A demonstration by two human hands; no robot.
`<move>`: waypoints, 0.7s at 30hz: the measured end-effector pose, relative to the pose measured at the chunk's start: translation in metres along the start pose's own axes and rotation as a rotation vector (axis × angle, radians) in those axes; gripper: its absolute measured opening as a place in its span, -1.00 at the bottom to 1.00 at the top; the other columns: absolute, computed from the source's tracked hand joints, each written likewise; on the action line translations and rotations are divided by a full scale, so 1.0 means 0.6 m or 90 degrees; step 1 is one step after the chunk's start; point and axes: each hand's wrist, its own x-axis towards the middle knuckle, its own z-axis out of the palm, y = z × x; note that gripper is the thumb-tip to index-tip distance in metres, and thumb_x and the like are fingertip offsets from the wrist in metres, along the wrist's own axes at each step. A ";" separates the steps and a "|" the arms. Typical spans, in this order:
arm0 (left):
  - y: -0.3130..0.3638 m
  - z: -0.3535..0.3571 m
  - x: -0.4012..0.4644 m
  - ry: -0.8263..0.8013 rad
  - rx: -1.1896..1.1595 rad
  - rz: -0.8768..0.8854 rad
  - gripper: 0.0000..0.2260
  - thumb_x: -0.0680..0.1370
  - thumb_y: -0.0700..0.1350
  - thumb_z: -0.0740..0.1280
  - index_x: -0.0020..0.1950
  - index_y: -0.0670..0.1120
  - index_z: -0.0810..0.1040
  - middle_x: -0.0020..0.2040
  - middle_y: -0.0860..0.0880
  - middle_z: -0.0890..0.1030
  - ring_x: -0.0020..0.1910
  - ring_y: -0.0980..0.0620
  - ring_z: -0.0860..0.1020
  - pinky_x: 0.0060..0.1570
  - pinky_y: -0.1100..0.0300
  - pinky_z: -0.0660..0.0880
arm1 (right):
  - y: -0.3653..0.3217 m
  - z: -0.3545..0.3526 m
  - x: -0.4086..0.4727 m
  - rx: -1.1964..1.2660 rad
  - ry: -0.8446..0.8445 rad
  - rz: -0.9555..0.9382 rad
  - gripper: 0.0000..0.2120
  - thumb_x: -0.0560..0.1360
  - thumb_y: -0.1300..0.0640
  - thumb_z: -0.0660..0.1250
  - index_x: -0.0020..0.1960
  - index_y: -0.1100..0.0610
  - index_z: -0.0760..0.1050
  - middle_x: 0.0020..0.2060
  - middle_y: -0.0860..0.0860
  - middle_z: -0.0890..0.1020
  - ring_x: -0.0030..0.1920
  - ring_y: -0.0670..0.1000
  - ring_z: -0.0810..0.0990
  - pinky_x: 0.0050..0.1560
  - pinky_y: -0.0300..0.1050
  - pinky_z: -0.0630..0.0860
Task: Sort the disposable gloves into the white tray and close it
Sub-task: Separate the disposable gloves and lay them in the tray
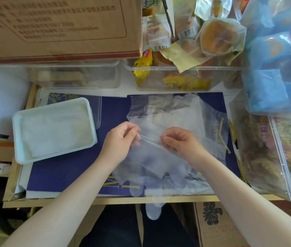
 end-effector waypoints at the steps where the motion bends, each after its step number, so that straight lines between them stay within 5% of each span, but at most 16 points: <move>1: 0.001 0.001 -0.003 0.023 0.035 0.025 -0.83 0.59 -0.20 0.22 -0.15 -0.05 0.54 -0.42 0.09 0.55 -0.40 0.20 0.50 -0.23 0.33 0.45 | 0.010 -0.010 0.003 -0.102 0.013 0.003 -0.90 0.53 0.29 0.28 -0.11 0.16 0.54 -0.30 -0.07 0.61 -0.32 -0.17 0.52 -0.27 -0.32 0.42; 5: -0.007 0.004 -0.007 0.043 0.089 0.066 -0.88 0.58 -0.20 0.25 -0.09 -0.11 0.57 -0.31 0.10 0.56 -0.27 0.20 0.51 -0.25 0.47 0.38 | 0.050 -0.073 0.005 -0.467 0.222 -0.024 -0.68 0.52 0.13 0.33 0.25 0.17 0.47 0.15 0.05 0.50 0.15 0.06 0.47 0.15 -0.10 0.38; 9: -0.015 0.005 -0.007 -0.006 0.129 0.090 -0.85 0.58 -0.17 0.23 -0.10 -0.14 0.57 -0.39 -0.07 0.52 -0.38 0.07 0.43 -0.37 0.38 0.32 | 0.068 -0.113 -0.004 -0.679 0.294 0.072 -0.46 0.49 -0.03 0.33 0.39 0.12 0.29 0.34 0.12 0.35 0.31 0.22 0.31 0.25 0.13 0.31; 12: -0.017 0.006 -0.006 -0.054 0.163 0.131 -0.87 0.57 -0.17 0.26 -0.12 -0.13 0.57 -0.38 -0.09 0.53 -0.43 0.07 0.38 -0.40 0.32 0.29 | 0.070 -0.118 0.004 -0.686 0.283 0.093 -0.49 0.50 -0.06 0.32 0.36 0.11 0.30 0.15 0.11 0.52 0.20 0.19 0.41 0.16 0.08 0.33; 16: -0.014 0.016 -0.002 -0.105 0.193 0.197 -0.75 0.52 0.03 0.27 -0.16 -0.15 0.56 -0.39 0.04 0.53 -0.43 0.16 0.41 -0.39 0.33 0.29 | 0.070 -0.118 0.011 -0.611 0.274 0.045 -0.83 0.52 0.05 0.30 0.04 0.13 0.48 -0.22 0.03 0.55 -0.07 0.15 0.53 -0.03 0.00 0.36; 21: 0.003 0.026 -0.002 -0.132 0.167 0.278 -0.70 0.48 0.10 0.20 -0.22 -0.09 0.56 -0.32 0.04 0.50 -0.36 0.15 0.41 -0.34 0.31 0.32 | 0.049 -0.129 0.002 -0.497 0.261 -0.107 -0.92 0.52 0.18 0.32 -0.14 0.13 0.46 -0.14 0.02 0.46 -0.24 -0.03 0.43 -0.19 -0.15 0.30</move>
